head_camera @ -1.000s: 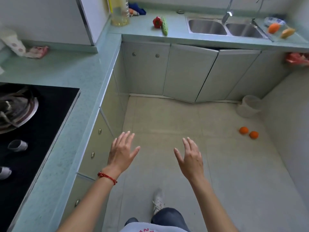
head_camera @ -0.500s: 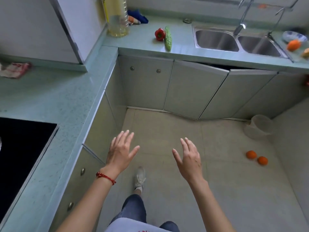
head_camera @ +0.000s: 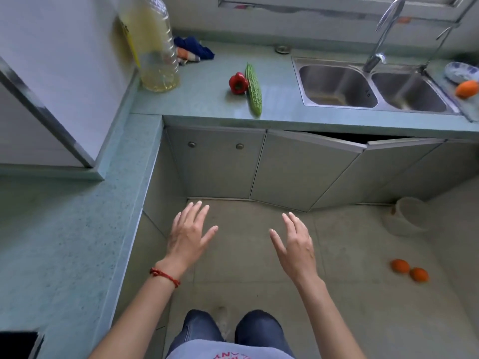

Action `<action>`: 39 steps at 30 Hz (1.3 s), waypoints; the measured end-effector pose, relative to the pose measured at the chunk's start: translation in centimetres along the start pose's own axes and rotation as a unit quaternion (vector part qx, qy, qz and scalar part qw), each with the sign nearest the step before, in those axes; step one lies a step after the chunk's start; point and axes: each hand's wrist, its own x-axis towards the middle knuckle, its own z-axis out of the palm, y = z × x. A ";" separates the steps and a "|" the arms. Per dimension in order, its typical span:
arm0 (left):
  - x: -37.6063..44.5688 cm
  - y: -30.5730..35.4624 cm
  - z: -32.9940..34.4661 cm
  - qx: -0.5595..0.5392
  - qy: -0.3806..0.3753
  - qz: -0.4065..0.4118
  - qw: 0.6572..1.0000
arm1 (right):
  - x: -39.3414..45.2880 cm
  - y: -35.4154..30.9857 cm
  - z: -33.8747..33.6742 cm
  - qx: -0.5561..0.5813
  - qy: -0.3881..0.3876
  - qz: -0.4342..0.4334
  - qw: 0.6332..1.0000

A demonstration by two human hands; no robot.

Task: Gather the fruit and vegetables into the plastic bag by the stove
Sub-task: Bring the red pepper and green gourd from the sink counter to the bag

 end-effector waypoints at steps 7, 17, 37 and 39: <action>10.2 -0.5 -0.3 -0.004 0.007 -0.002 1.000 | 10.7 -0.7 0.4 0.008 -0.005 0.006 1.000; 26.4 0.4 -1.9 -0.005 0.030 -0.017 0.999 | 28.0 -2.2 -0.8 0.020 -0.016 -0.023 0.999; 53.2 -3.7 -5.1 -0.023 -0.024 0.034 0.999 | 52.2 -7.9 1.3 0.036 -0.044 0.054 0.997; 54.8 -3.7 -5.0 -0.046 -0.041 0.030 0.998 | 53.5 -8.0 1.5 0.047 -0.048 0.070 0.995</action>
